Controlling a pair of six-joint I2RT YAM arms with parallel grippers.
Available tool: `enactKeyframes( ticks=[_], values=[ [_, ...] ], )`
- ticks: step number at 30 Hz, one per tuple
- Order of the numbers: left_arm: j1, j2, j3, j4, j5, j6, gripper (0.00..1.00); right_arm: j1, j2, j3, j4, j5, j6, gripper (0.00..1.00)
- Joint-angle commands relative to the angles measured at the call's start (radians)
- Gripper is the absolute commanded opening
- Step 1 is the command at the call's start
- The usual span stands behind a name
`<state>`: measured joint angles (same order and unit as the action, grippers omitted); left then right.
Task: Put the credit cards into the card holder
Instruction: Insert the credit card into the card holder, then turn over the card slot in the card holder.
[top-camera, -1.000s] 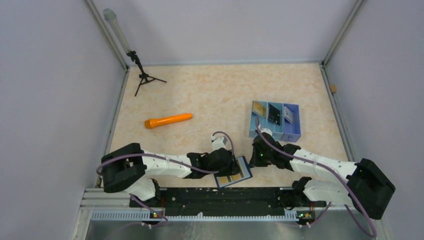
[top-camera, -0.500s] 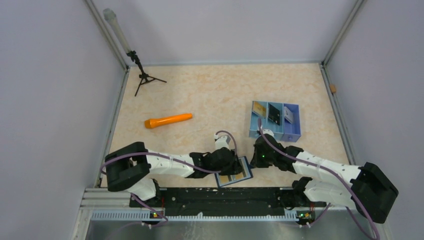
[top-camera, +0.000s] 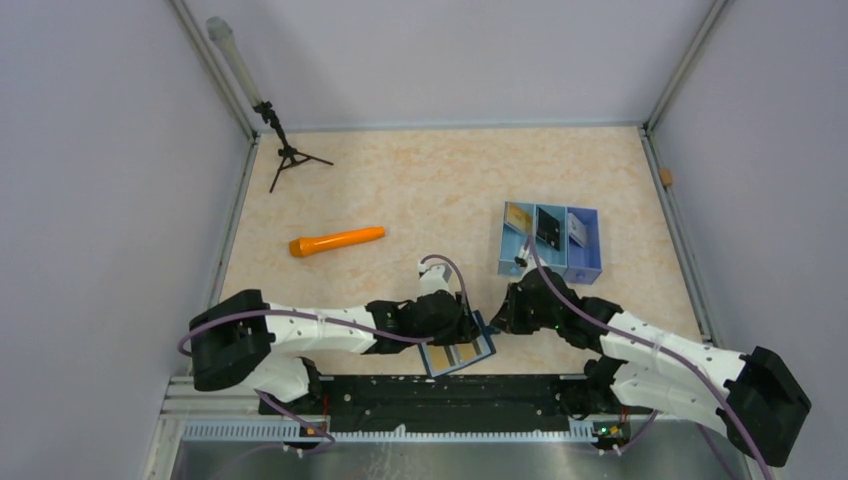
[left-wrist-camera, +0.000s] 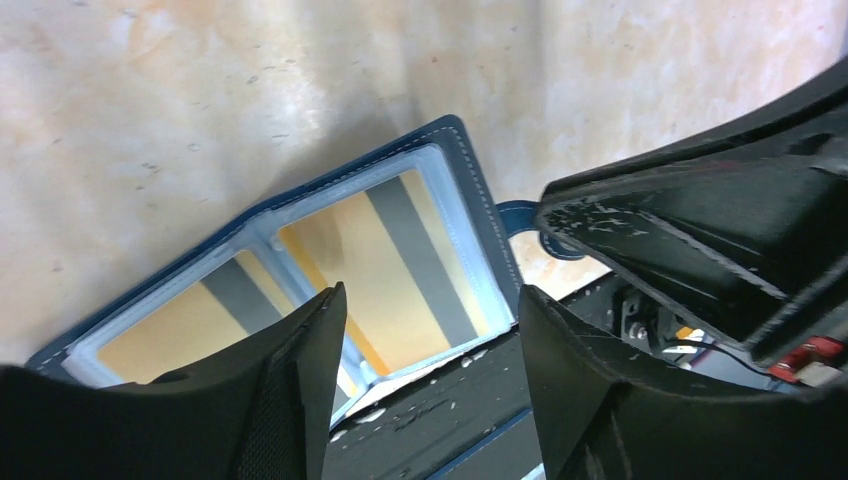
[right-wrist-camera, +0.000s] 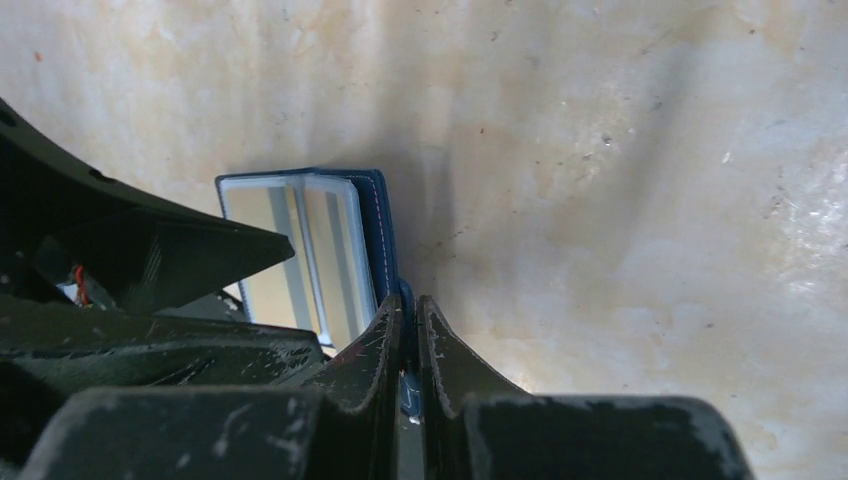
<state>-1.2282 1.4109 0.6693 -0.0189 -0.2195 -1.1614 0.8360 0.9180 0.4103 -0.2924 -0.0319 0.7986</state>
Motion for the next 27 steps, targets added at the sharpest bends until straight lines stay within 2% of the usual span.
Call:
enactKeyframes(
  ticks=[1,27],
  values=[
    [0.005,-0.046,0.01,-0.088,-0.042,-0.027,0.69,0.01,-0.024,0.025,0.057,-0.056,0.015,0.0],
    [0.004,0.058,0.048,-0.112,0.002,-0.034,0.69,0.009,-0.057,0.051,0.049,-0.089,0.008,0.0]
  ],
)
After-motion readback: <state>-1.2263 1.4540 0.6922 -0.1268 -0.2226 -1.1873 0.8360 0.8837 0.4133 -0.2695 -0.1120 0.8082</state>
